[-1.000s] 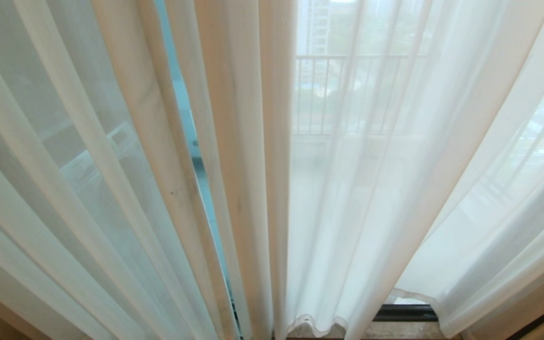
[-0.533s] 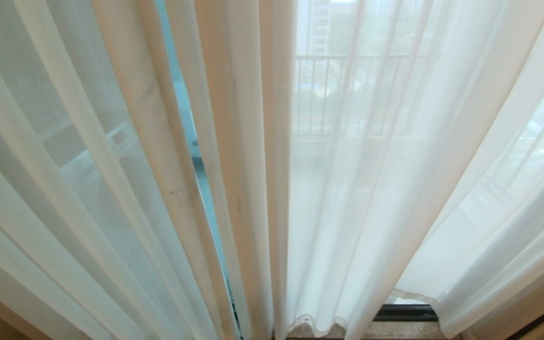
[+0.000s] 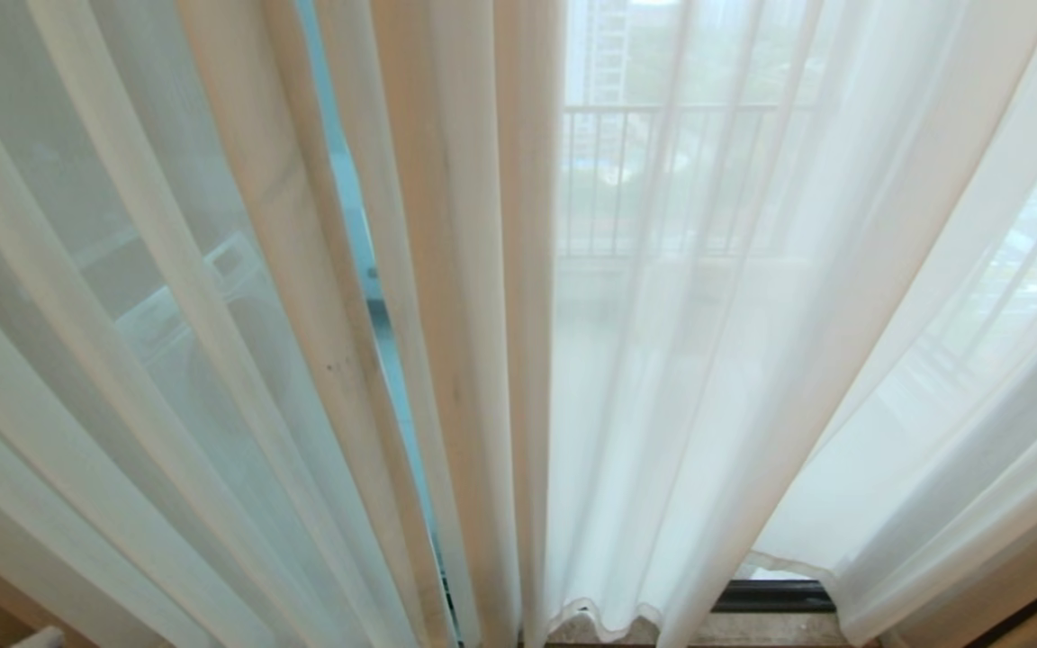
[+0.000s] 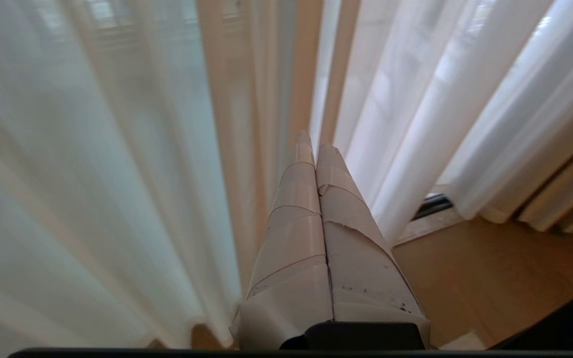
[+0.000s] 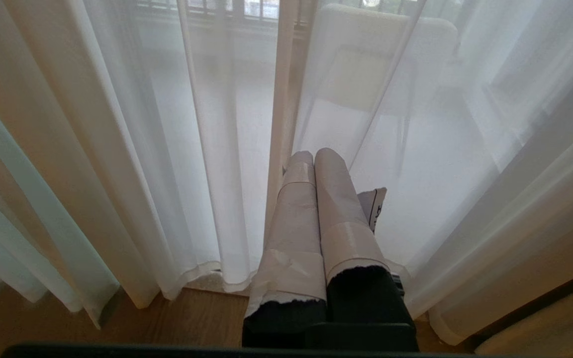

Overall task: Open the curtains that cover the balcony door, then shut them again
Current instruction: Pull the inner curtains open on both sides

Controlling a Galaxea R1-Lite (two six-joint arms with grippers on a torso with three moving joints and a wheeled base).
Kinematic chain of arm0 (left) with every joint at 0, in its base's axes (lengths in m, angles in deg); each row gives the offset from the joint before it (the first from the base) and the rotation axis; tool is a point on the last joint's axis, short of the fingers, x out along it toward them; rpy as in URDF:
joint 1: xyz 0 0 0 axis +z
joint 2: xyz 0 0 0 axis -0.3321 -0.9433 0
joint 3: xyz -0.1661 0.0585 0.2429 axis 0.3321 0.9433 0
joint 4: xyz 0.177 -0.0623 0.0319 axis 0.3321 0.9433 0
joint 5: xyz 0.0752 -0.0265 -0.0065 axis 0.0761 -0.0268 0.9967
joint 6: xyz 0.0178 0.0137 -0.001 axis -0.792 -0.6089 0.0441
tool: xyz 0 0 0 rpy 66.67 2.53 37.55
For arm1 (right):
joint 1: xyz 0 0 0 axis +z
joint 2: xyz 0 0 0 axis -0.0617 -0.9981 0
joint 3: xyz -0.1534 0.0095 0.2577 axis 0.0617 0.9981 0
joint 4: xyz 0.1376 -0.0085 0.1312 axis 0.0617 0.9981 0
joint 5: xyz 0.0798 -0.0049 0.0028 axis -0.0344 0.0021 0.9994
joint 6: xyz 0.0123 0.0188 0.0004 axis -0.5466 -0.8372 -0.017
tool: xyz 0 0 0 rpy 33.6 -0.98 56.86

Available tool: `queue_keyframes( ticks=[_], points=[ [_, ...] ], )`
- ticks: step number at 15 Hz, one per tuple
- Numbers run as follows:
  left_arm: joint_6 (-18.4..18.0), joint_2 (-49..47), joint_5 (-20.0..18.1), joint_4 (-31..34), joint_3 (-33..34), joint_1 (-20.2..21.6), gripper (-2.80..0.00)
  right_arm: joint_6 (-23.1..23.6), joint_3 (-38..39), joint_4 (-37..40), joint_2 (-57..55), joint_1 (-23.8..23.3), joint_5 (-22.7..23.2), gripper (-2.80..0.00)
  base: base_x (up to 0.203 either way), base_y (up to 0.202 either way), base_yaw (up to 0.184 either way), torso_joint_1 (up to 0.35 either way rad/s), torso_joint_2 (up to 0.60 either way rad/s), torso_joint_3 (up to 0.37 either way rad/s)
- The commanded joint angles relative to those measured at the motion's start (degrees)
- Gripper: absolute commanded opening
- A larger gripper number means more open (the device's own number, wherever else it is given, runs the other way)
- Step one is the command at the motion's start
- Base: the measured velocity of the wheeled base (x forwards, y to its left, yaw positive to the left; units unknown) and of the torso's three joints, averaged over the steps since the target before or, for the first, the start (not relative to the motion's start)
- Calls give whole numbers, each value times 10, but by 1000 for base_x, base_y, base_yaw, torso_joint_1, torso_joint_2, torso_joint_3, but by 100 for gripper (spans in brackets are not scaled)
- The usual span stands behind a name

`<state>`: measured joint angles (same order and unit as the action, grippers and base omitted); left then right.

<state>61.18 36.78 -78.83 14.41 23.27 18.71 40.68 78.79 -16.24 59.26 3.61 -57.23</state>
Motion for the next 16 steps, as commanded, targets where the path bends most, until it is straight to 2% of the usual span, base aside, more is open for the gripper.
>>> queue_keyframes(
  ticks=[1,2,4,8,9,12,16],
  points=[
    [13,-91,-44,-26,-13,-3,-280,1,0,0,-1,0,1,-280,0,0,0,0,0,0],
    [20,-119,-66,-46,-19,-4,-280,0,0,0,-1,0,0,-280,0,0,0,0,0,0],
    [27,-180,-86,-92,-29,-6,-280,1,0,0,-1,0,0,-280,0,0,0,0,0,0],
    [29,-310,-90,-226,-40,-43,-280,1,0,0,-1,0,1,-280,0,0,0,0,0,0],
    [29,-337,-90,-265,-41,-50,0,1,0,0,-1,0,1,-280,0,0,0,0,0,0],
    [32,-401,-87,-364,-42,-75,0,0,0,0,-1,0,0,-280,0,0,0,0,0,0],
    [28,-474,-82,-439,-48,-76,0,0,0,0,-1,0,0,-280,0,0,0,0,0,0]
  ],
)
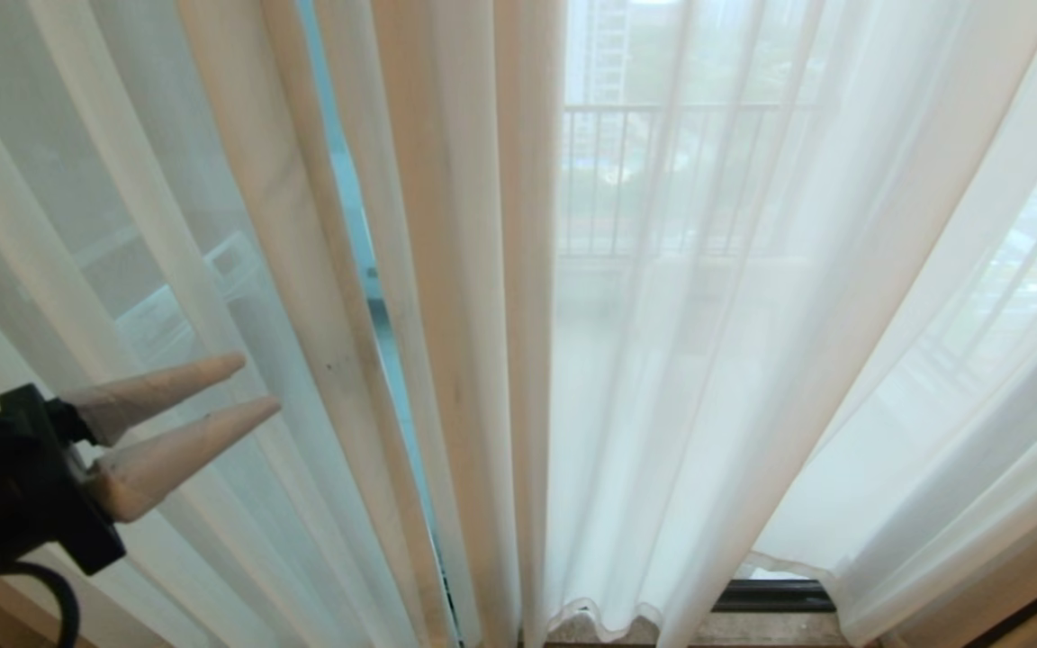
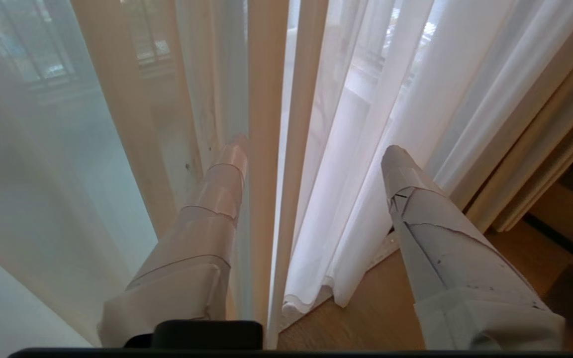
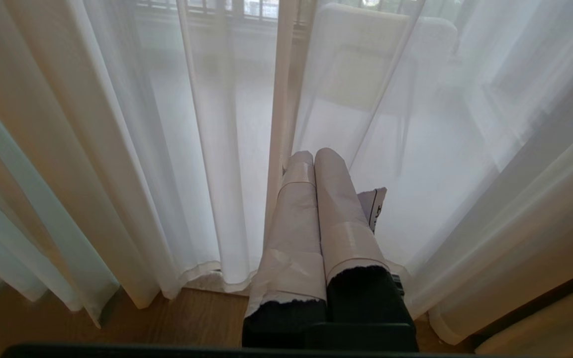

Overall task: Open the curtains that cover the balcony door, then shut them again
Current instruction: Pull the inner curtains open on both sides

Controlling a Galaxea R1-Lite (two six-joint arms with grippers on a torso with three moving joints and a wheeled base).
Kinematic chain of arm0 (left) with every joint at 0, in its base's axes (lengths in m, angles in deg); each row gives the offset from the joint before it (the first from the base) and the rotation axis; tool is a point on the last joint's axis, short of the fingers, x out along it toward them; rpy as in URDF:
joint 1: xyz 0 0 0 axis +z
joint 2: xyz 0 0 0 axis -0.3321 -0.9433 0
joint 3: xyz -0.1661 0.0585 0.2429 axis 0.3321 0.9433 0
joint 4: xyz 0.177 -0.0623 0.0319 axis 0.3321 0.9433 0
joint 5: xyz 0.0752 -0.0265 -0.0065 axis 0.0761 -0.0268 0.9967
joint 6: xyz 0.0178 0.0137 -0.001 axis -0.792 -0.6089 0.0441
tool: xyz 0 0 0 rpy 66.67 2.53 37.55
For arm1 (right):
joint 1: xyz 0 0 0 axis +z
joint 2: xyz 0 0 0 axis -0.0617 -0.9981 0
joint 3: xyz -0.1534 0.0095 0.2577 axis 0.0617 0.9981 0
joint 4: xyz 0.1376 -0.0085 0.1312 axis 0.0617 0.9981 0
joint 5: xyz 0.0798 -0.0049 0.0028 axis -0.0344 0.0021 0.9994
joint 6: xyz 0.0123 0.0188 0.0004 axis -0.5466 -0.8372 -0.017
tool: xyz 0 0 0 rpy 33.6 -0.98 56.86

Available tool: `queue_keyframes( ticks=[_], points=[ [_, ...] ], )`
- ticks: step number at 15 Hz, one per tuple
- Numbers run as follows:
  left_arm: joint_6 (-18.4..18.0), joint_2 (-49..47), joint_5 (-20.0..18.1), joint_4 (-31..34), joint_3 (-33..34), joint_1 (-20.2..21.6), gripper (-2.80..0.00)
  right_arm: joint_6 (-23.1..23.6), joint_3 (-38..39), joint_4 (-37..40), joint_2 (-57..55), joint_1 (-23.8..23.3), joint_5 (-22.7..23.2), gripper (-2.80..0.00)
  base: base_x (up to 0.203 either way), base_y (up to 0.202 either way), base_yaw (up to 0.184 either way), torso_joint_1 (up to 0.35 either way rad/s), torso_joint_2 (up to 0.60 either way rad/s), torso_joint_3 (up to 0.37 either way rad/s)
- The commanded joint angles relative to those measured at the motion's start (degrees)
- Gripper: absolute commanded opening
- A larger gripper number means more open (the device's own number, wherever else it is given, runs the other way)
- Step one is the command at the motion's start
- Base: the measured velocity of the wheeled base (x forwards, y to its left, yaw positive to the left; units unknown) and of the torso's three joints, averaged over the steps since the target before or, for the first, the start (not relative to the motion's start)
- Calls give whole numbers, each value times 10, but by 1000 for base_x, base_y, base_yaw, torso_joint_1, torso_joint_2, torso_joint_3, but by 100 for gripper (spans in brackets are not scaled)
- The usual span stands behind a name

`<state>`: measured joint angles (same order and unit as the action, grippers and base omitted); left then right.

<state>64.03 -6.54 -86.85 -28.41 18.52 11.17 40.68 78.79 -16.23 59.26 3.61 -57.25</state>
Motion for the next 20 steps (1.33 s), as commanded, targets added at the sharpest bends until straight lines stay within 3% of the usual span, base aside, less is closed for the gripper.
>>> queue_keyframes(
  ticks=[1,6,15,17,20],
  points=[
    [-7,-61,8,-33,0,0,0,0,0,0,-1,0,0,-280,0,0,0,0,0,0],
    [-40,-139,70,-100,1,3,0,0,0,0,-1,0,1,-280,0,0,0,0,0,0],
    [-69,-218,76,-121,-25,35,0,1,0,0,-1,0,0,-280,0,0,0,0,0,0],
    [-69,-248,78,-153,-39,38,0,0,0,0,-1,0,1,-280,0,0,0,0,0,0],
    [-60,-297,86,-250,-46,38,0,1,0,0,-1,0,1,-280,0,0,0,0,0,0]
  ],
)
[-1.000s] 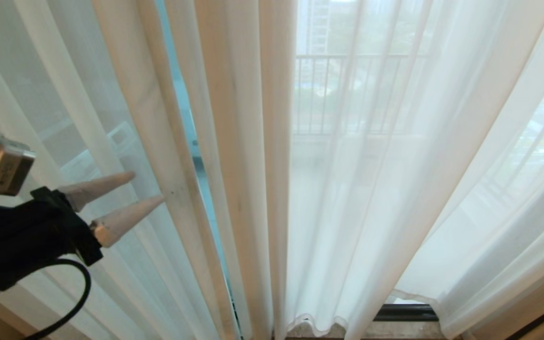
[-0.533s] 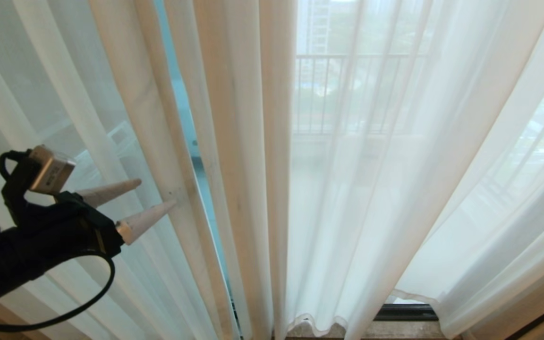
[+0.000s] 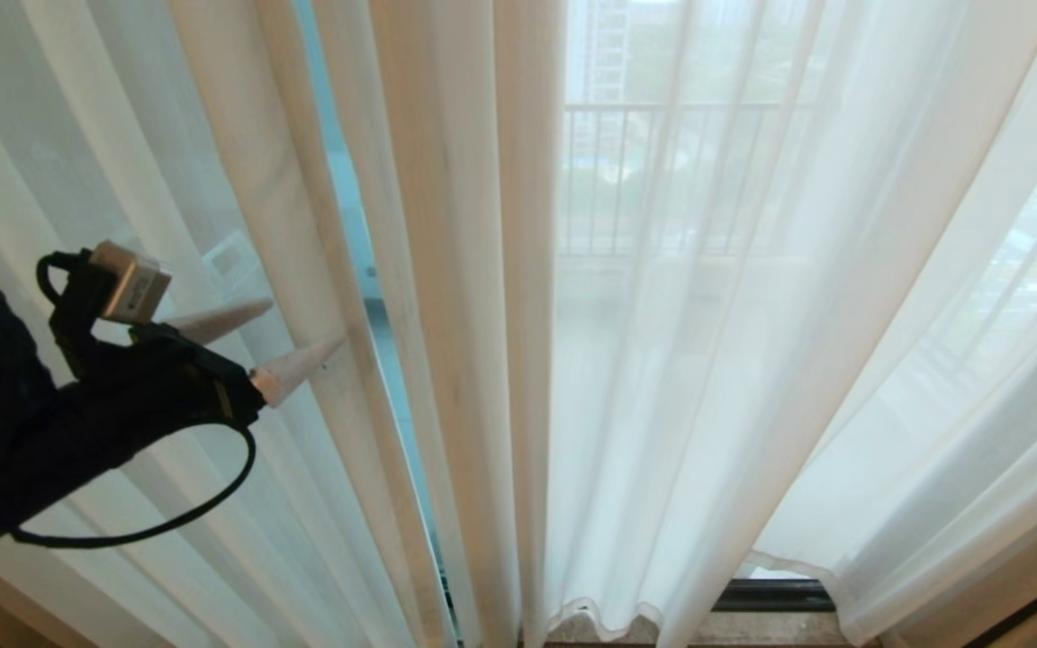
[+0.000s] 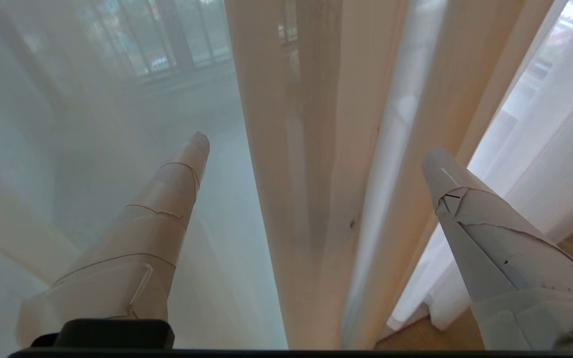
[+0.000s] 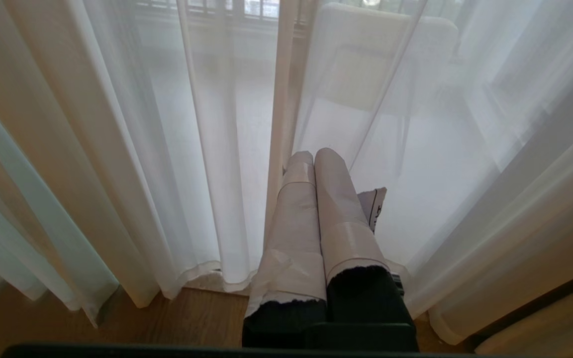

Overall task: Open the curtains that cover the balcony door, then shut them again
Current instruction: Pull the inner curtains open on both sides

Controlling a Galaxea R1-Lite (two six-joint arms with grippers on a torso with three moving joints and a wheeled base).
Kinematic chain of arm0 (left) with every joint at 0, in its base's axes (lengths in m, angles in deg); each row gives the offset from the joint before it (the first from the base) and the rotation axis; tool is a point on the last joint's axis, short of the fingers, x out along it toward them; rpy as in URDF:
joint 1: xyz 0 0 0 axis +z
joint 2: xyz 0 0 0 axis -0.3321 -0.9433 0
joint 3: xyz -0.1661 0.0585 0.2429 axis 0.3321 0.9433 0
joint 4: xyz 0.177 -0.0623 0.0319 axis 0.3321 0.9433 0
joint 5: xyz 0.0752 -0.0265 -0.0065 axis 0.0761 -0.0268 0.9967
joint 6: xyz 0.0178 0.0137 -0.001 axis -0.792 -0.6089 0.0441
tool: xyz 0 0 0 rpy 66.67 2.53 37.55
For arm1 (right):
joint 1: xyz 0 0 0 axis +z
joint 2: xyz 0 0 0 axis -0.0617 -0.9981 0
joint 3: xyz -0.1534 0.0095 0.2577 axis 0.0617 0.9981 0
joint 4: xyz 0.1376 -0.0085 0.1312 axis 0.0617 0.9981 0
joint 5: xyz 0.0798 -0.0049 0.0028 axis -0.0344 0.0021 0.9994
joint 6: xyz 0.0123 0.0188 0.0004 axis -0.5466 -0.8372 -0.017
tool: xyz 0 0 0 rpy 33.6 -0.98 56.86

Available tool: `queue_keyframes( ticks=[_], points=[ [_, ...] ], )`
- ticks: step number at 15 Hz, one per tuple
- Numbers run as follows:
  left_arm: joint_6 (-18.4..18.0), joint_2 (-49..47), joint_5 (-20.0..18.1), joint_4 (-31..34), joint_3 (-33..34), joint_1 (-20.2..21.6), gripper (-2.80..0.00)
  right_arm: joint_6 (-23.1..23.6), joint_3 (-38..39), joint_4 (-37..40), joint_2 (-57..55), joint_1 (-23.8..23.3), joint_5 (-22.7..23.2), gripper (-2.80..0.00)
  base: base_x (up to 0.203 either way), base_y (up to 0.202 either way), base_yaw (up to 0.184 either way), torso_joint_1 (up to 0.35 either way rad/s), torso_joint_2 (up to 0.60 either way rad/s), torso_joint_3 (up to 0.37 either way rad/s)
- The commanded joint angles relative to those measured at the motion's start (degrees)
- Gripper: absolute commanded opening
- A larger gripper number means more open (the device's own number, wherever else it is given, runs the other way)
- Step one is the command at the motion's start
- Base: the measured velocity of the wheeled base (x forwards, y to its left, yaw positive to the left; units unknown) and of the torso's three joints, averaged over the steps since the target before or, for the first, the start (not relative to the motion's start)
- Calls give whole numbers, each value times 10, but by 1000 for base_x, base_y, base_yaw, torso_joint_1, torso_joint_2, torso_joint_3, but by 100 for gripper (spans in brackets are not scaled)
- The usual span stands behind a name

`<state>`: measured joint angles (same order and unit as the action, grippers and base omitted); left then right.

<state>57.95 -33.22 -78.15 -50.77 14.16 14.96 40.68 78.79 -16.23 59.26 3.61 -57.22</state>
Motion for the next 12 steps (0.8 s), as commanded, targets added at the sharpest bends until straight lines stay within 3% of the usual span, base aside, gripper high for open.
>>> queue_keyframes(
  ticks=[1,5,12],
  points=[
    [12,-42,0,-56,-3,0,0,1,0,0,-1,0,0,-280,0,0,0,0,0,0],
    [74,-50,-2,-123,-4,-5,0,1,0,0,-1,0,0,-280,0,0,0,0,0,0],
    [71,-73,0,-164,-34,-14,0,1,0,0,-1,0,0,-280,0,0,0,0,0,0]
  ],
)
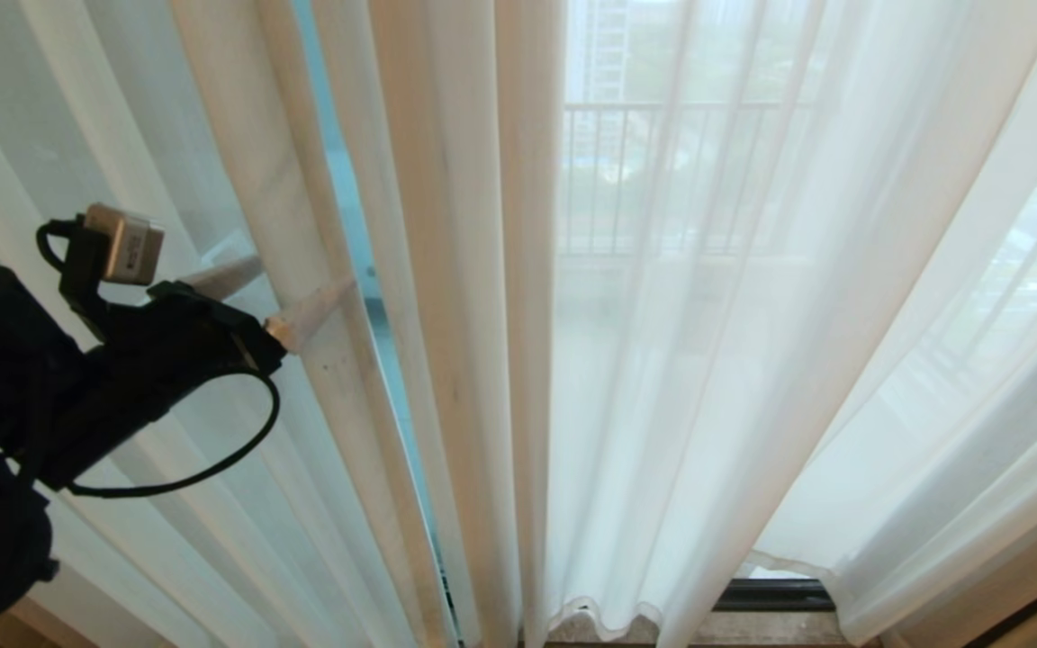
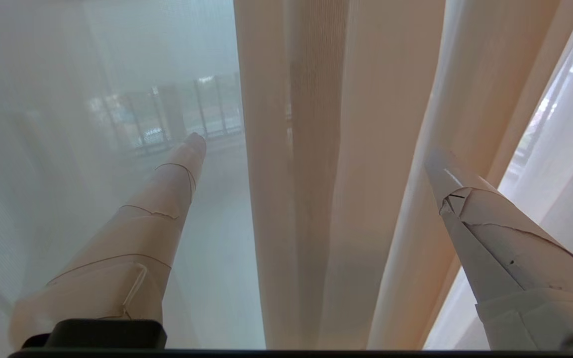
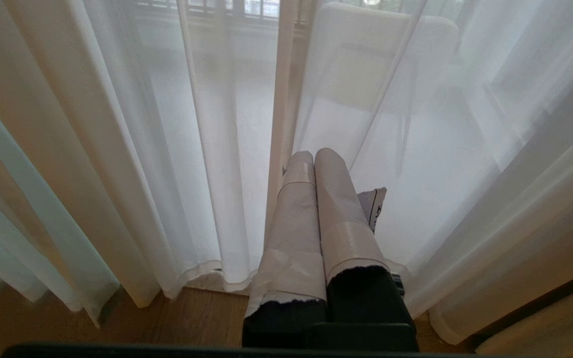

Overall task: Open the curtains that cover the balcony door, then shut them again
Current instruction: Pull the inner curtains open on both sides

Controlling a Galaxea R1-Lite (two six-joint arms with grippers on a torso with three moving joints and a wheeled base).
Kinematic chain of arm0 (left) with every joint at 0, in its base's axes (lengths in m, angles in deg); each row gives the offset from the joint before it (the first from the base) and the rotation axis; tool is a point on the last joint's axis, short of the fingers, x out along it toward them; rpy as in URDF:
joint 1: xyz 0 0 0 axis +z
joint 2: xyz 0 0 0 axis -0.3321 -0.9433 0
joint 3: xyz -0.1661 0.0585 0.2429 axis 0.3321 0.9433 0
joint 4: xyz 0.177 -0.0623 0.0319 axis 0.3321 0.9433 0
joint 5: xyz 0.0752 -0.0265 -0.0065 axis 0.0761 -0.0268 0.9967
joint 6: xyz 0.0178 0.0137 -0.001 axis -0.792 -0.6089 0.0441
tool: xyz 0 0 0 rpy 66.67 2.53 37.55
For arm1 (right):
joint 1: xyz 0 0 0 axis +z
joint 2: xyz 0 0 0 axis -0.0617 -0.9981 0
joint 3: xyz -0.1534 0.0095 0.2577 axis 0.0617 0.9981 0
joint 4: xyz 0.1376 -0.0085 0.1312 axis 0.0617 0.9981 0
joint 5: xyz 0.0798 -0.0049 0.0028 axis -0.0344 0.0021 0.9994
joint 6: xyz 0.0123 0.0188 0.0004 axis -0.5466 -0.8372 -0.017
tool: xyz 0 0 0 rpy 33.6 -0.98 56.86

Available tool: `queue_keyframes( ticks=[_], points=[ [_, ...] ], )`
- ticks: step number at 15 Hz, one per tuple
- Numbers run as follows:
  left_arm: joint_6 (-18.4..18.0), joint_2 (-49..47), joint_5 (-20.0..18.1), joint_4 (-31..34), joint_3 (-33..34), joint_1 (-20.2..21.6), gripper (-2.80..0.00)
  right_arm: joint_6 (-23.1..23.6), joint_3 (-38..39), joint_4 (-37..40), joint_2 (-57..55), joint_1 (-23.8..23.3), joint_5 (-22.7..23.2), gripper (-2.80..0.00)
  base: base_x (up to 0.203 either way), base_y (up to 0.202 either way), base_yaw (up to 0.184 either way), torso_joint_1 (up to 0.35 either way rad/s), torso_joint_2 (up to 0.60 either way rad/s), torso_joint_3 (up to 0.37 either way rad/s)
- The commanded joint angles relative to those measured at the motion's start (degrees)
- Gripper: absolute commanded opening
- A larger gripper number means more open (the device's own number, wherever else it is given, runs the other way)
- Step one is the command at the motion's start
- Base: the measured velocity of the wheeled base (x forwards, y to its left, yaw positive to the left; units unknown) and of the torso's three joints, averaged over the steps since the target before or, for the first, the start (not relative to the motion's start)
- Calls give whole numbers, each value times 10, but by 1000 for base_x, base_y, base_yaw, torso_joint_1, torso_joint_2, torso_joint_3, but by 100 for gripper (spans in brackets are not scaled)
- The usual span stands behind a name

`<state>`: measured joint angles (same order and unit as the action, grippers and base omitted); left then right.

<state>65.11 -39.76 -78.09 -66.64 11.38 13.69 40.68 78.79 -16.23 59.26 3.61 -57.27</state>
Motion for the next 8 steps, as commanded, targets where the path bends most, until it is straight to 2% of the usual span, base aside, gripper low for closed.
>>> queue_keyframes(
  ticks=[1,8],
  points=[
    [-1,-12,0,-16,-11,-1,0,1,0,0,-1,0,1,-280,0,0,0,0,0,0],
    [-8,-27,4,-44,-18,0,0,1,0,0,-1,0,1,-280,0,0,0,0,0,0]
  ],
)
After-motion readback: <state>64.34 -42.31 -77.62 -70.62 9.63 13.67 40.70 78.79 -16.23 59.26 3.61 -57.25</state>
